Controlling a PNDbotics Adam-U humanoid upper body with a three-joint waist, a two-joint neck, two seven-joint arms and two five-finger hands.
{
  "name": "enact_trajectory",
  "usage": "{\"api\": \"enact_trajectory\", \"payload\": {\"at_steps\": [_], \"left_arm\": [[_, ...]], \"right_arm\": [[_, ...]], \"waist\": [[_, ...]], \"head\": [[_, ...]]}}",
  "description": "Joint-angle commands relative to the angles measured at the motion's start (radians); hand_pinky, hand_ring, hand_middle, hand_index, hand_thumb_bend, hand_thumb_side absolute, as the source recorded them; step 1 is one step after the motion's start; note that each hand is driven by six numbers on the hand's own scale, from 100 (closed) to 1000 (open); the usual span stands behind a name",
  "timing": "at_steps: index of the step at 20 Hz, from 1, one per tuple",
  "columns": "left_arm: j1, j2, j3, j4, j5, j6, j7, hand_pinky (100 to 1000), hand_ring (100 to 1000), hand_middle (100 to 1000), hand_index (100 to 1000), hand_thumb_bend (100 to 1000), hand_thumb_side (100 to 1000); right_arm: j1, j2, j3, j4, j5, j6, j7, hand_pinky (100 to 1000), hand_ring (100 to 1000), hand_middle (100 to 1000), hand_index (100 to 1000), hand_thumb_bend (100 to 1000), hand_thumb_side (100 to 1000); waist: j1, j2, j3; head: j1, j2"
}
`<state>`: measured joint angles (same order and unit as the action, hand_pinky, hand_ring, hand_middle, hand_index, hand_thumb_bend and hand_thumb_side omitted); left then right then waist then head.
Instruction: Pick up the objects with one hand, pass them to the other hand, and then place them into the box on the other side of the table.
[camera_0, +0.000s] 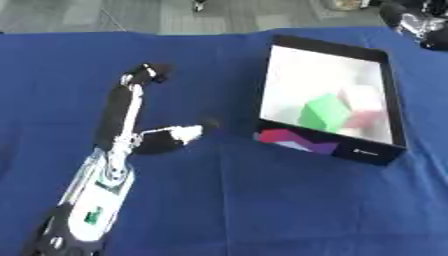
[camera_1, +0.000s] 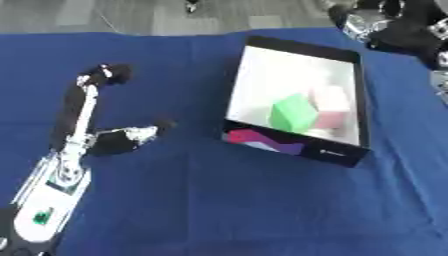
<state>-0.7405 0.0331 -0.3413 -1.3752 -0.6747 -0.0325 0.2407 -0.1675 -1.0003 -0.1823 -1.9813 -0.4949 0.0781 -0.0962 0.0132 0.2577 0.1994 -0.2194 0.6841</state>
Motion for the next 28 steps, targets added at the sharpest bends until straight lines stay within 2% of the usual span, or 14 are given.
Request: {"api": "enact_trajectory", "payload": {"at_steps": [1, 2, 6, 10, 14, 17, 20, 28], "left_arm": [[-0.033, 0.045, 0.024, -0.044, 0.022, 0.047, -0.032, 764, 689, 640, 801, 813, 514], [-0.038, 0.057, 0.03, -0.053, 0.03, 0.063, -0.046, 766, 695, 651, 803, 811, 506], [-0.064, 0.118, 0.065, -0.086, 0.069, 0.145, -0.116, 774, 708, 668, 815, 818, 489], [-0.088, 0.183, 0.101, -0.098, 0.094, 0.229, -0.184, 776, 714, 667, 818, 820, 478], [-0.115, 0.288, 0.122, -0.092, 0.103, 0.301, -0.283, 784, 732, 679, 821, 856, 480], [-0.13, 0.366, 0.128, -0.076, 0.117, 0.336, -0.391, 794, 745, 688, 825, 857, 479], [-0.149, 0.441, 0.129, -0.063, 0.131, 0.333, -0.525, 801, 765, 702, 826, 910, 474], [-0.192, 0.591, 0.157, -0.071, 0.078, 0.217, -0.885, 823, 806, 734, 836, 999, 477]], "right_arm": [[0.006, -0.034, -0.034, -0.019, -0.042, -0.007, -0.005, 857, 857, 728, 941, 468, 171], [0.012, -0.034, -0.039, -0.018, -0.049, -0.006, -0.009, 856, 856, 726, 938, 447, 179], [0.035, -0.033, -0.054, -0.019, -0.049, -0.001, -0.02, 856, 856, 724, 937, 470, 178], [0.048, -0.032, -0.058, -0.019, -0.046, -0.009, -0.023, 855, 855, 722, 935, 450, 179], [0.065, -0.033, -0.066, -0.019, -0.047, -0.017, -0.036, 855, 853, 720, 932, 440, 179], [0.077, -0.032, -0.07, -0.019, -0.041, -0.019, -0.04, 854, 852, 719, 931, 440, 180], [0.084, -0.031, -0.072, -0.019, -0.036, -0.02, -0.041, 855, 853, 719, 931, 441, 181], [0.095, -0.022, -0.073, -0.019, -0.024, -0.022, -0.041, 853, 849, 716, 930, 437, 185]], "waist": [[0.014, -0.043, 0.002], [0.015, -0.044, 0.003], [0.021, -0.049, 0.01], [0.023, -0.054, 0.017], [0.027, -0.059, 0.026], [0.029, -0.061, 0.031], [0.031, -0.061, 0.036], [0.029, -0.06, 0.04]], "head": [[0.014, 0.006], [0.017, 0.008], [0.023, 0.017], [0.027, 0.02], [0.053, 0.022], [0.063, 0.024], [0.066, 0.026], [0.088, 0.031]]}}
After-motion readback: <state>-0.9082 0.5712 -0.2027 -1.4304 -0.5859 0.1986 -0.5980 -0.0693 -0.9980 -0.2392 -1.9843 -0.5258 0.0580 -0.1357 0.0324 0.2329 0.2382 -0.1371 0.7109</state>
